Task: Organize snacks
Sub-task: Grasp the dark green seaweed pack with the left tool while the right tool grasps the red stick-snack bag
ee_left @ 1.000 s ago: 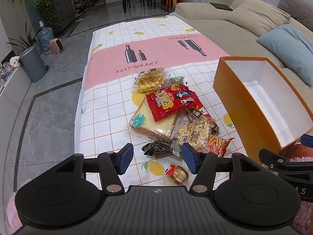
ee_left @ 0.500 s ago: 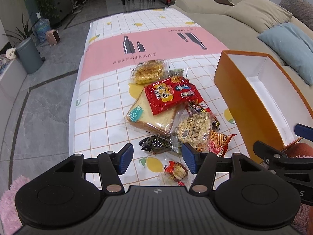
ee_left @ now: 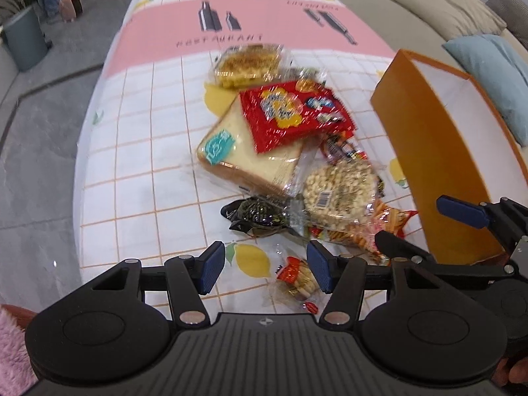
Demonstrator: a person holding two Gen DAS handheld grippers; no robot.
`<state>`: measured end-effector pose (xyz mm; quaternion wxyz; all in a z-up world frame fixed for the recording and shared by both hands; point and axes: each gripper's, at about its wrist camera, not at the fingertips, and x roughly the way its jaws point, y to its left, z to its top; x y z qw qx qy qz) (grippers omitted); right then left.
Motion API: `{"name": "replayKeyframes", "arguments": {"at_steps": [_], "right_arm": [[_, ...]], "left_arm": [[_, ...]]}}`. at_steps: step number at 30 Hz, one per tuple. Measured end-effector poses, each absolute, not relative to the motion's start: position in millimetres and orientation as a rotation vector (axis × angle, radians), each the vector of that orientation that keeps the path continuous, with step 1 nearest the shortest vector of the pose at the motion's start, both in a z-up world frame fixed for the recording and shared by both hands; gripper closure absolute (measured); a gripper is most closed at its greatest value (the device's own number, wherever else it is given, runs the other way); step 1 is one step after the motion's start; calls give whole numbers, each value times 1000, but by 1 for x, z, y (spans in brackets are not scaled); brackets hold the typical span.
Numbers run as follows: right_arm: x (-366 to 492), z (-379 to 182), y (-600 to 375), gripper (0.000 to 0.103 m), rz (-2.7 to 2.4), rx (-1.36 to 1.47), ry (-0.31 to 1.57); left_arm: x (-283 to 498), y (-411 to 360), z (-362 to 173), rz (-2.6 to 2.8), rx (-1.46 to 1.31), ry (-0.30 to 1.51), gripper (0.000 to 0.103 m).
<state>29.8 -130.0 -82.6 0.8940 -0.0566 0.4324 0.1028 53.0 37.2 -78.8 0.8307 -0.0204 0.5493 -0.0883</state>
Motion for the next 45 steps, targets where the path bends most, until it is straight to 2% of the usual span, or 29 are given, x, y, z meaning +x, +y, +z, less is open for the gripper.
{"name": "replayKeyframes", "arguments": {"at_steps": [7,22,26,28,34,45], "right_arm": [[50,-114,-123,26,245,-130,980],[66,-151,-121,27,263,-166,1027],[68,-155,-122,35,272,-160,1025],[67,-155,-121,42,276,-163,1021],[64,-152,-119,52,278,-179,1008],[58,-135,-128,55,251,-139,1021]], "left_arm": [[75,40,-102,-197,-91,1201,36],[103,42,-136,-182,-125,1255,35],[103,41,-141,-182,-117,1263,37],[102,39,-140,-190,-104,1256,41],[98,38,-137,-187,-88,1248,46],[79,41,-111,-170,-69,1187,52]]}}
